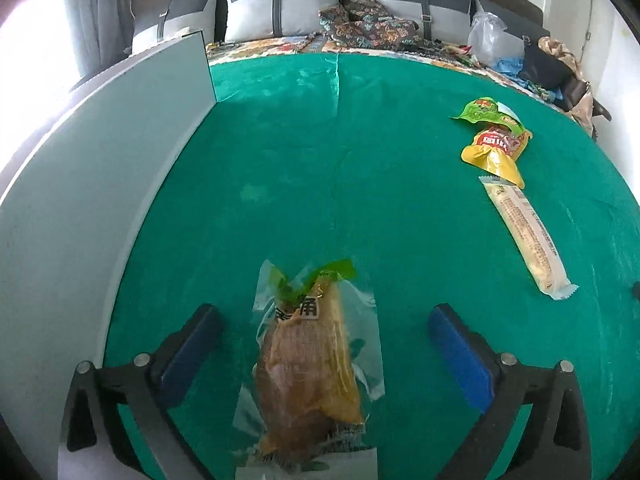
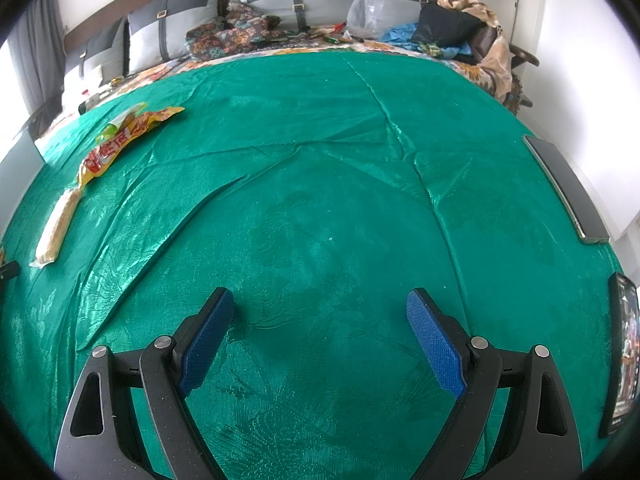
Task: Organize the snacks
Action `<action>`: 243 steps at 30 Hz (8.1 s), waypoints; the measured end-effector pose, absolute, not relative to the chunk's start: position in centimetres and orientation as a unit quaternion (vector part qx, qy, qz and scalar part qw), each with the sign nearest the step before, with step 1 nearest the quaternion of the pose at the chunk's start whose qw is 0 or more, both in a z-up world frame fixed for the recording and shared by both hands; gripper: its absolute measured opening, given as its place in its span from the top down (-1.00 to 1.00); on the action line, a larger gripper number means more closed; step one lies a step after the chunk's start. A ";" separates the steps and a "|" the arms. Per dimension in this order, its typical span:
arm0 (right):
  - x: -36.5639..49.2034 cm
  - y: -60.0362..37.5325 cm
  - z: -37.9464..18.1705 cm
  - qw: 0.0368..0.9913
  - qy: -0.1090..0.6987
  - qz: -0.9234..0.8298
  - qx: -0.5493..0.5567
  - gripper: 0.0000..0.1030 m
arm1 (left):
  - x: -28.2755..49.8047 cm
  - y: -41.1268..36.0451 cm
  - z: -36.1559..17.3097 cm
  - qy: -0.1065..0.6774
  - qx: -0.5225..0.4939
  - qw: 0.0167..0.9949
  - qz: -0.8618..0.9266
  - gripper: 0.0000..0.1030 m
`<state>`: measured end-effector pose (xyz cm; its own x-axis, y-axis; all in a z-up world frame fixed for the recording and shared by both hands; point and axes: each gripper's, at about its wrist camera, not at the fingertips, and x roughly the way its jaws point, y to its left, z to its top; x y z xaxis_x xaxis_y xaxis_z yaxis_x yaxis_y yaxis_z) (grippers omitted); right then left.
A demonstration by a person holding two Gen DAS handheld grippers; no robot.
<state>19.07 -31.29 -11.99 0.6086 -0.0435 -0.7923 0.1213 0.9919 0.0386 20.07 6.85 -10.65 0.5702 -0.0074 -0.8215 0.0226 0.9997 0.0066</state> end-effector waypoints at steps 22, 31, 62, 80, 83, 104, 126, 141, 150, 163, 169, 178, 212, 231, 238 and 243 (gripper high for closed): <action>28.9 -9.7 -9.4 0.839 0.520 0.155 0.022 -0.71 | 20.6 6.7 -10.5 0.462 0.007 0.887 -0.010 -1.00; 28.8 -9.9 -9.9 0.831 0.541 0.131 0.015 0.43 | 19.7 8.0 -9.7 0.488 0.018 0.872 -0.033 -0.32; 16.6 17.2 5.9 0.748 0.484 0.443 0.102 -0.33 | 2.9 38.2 2.0 0.382 -0.237 0.865 0.222 -0.56; 18.3 -16.9 -9.1 0.898 0.431 0.026 -0.080 -0.33 | 11.7 12.6 2.6 0.387 -0.144 0.910 -0.040 -0.99; 18.5 -22.3 -9.1 0.901 0.428 -0.018 -0.062 -0.33 | 14.9 7.0 -1.7 0.422 -0.103 0.898 -0.064 -0.99; 18.9 -33.3 -10.9 0.896 0.436 -0.071 0.050 -0.56 | 22.3 -1.2 -12.1 0.468 0.019 0.883 -0.031 -1.00; 18.8 -33.3 -11.0 0.895 0.437 -0.067 0.053 -0.64 | 46.2 -7.4 -11.1 0.584 -0.098 0.802 -0.077 -0.66; 18.8 -33.2 -11.2 0.895 0.437 -0.067 0.052 -0.64 | 33.5 4.5 -5.1 0.531 -0.123 0.829 -0.123 0.70; 18.8 -33.2 -11.1 0.895 0.437 -0.067 0.052 -0.64 | 25.1 13.6 -9.4 0.574 -0.160 0.802 -0.040 0.13; 18.8 -33.3 -11.1 0.895 0.437 -0.067 0.052 -0.64 | 30.0 1.6 -7.7 0.474 0.183 0.840 -0.192 -0.70; 18.8 -33.3 -11.1 0.895 0.437 -0.067 0.052 -0.64 | 29.8 2.5 -10.2 0.529 0.109 0.812 -0.222 -0.71; 18.7 -33.3 -11.0 0.895 0.437 -0.067 0.051 -0.64 | 26.2 2.9 -9.3 0.544 0.041 0.811 -0.209 -0.79; 20.1 -32.3 -10.3 0.878 0.467 -0.103 0.028 -0.69 | 25.9 5.7 -11.8 0.459 0.025 0.887 -0.040 -1.00; 39.4 -11.9 -9.6 0.840 0.534 -0.010 0.092 -0.73 | 26.0 5.6 -11.8 0.459 0.025 0.887 -0.039 -1.00; 37.7 -12.2 -9.9 0.860 0.511 0.009 0.010 -0.61 | 26.0 5.6 -11.8 0.459 0.025 0.887 -0.039 -1.00; 36.6 -12.8 -9.8 0.867 0.497 0.030 -0.001 0.07 | 26.0 5.6 -11.8 0.459 0.024 0.887 -0.039 -1.00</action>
<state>36.62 -12.75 -9.78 0.5049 0.0505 -0.8617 -0.0526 0.9982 0.0277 25.97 5.57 -11.78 0.5760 -0.0460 -0.8162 0.0908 0.9958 0.0080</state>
